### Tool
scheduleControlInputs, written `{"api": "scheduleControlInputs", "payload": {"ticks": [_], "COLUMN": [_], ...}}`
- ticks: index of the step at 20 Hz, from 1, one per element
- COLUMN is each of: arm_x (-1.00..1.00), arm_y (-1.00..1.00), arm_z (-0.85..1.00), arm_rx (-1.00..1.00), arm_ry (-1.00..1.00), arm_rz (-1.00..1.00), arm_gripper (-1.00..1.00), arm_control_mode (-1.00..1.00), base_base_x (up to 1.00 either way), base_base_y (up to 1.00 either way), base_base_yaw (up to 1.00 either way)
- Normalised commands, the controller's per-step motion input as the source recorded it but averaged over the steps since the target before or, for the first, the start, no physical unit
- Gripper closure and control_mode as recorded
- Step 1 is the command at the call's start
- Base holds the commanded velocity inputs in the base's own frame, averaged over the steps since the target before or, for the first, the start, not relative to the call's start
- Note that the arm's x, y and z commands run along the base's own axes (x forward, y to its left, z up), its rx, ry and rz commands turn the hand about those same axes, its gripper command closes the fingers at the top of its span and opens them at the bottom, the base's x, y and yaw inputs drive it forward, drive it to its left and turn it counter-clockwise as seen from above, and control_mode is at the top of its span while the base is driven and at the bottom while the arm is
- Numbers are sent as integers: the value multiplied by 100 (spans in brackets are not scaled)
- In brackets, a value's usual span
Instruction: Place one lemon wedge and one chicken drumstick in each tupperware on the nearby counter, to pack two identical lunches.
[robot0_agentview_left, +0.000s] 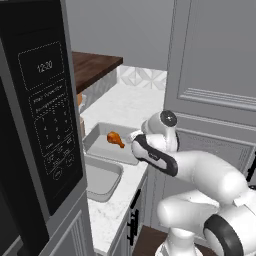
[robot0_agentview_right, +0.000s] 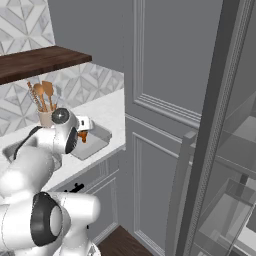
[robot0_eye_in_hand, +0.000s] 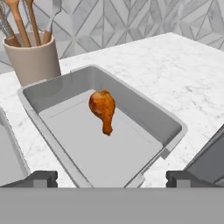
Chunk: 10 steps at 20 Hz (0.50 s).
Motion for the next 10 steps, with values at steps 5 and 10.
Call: {"api": "scheduleControlInputs", "payload": {"ticks": [5,10], "arm_x": [-100,-100], "arm_y": [-28,-34], "arm_z": [87,72], "arm_rx": [1,0], "arm_ry": [0,0], "arm_rz": [-6,-5], "arm_gripper": [-100,-100], "arm_control_mode": [-100,-100], "base_base_x": [0,0], "base_base_y": [0,0], "base_base_yaw": [0,0]}}
